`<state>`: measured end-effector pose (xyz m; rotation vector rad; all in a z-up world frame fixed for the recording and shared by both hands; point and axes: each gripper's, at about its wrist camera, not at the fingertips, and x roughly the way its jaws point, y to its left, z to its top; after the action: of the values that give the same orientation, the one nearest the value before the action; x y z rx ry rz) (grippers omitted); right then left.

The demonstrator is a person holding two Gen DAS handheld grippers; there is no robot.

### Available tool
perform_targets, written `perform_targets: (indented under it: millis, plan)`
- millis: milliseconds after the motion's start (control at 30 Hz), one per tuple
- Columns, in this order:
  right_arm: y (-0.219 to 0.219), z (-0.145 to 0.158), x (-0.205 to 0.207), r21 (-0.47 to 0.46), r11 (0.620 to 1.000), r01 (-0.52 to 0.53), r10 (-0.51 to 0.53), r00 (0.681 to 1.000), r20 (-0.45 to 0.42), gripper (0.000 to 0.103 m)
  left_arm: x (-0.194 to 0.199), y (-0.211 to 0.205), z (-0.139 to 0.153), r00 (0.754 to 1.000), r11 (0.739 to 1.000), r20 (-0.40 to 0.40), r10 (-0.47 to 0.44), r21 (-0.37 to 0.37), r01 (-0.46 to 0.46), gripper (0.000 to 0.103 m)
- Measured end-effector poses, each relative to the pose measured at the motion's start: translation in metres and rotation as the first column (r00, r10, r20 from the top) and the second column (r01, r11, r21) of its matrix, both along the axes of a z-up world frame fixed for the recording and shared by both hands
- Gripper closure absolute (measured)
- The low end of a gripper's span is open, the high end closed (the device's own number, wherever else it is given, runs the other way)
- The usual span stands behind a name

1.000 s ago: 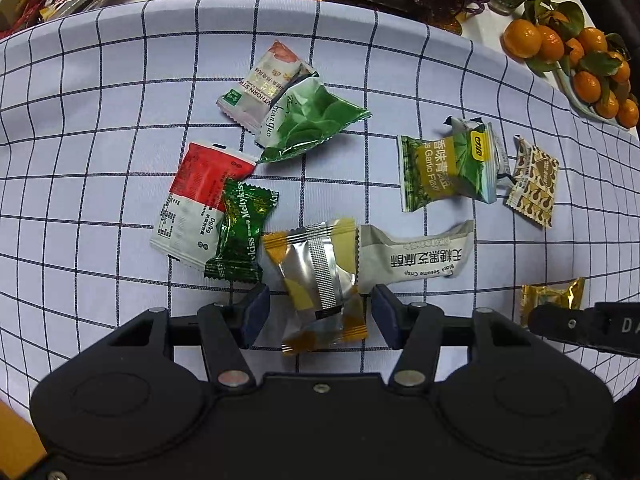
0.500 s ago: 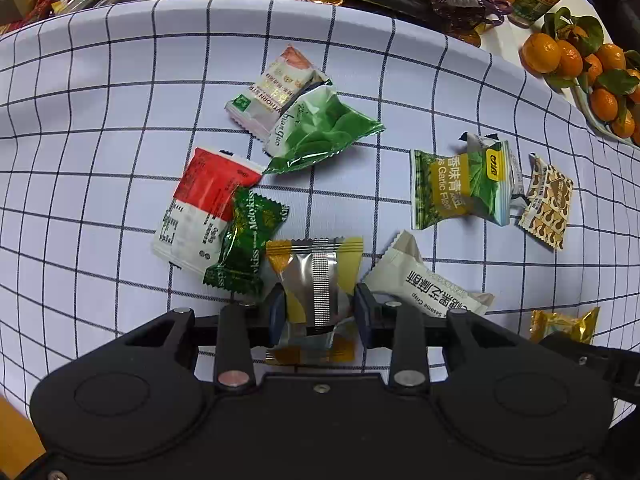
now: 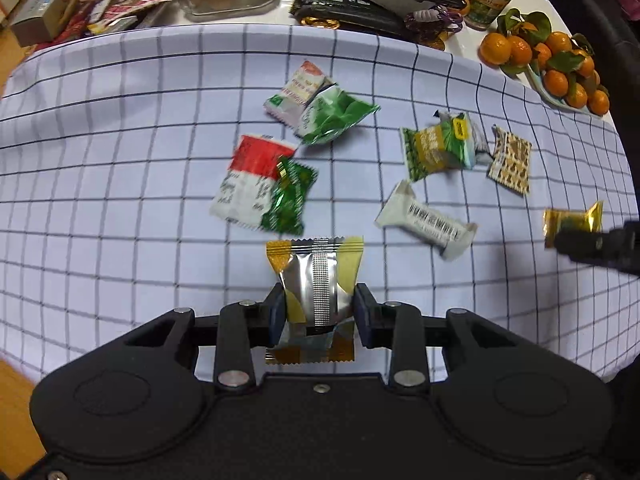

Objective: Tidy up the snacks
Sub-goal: 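Grasp the silver-and-yellow candy with the left tool and lift it while right tool holds gold candy, then carry both held candies over the gold tray and lower them toward its floor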

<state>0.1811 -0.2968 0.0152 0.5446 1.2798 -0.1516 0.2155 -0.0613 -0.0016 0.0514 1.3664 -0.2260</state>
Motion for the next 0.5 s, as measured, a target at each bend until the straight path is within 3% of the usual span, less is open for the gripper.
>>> perform_targets:
  millis: [267,500]
  plan:
    - [0.025,0.019,-0.049,-0.076,0.997,-0.021,0.029,0.993,0.113,0.085,-0.065,0.038,0.025,0.997,0.999,0.062,0.051,0.012,-0.052,0.06]
    - [0.051,0.014,-0.133,0.018,0.999,0.027,-0.029,0.991,0.13,0.085,-0.127,0.058,0.029,0.99,0.99,0.078,0.121,0.056,-0.126,0.06]
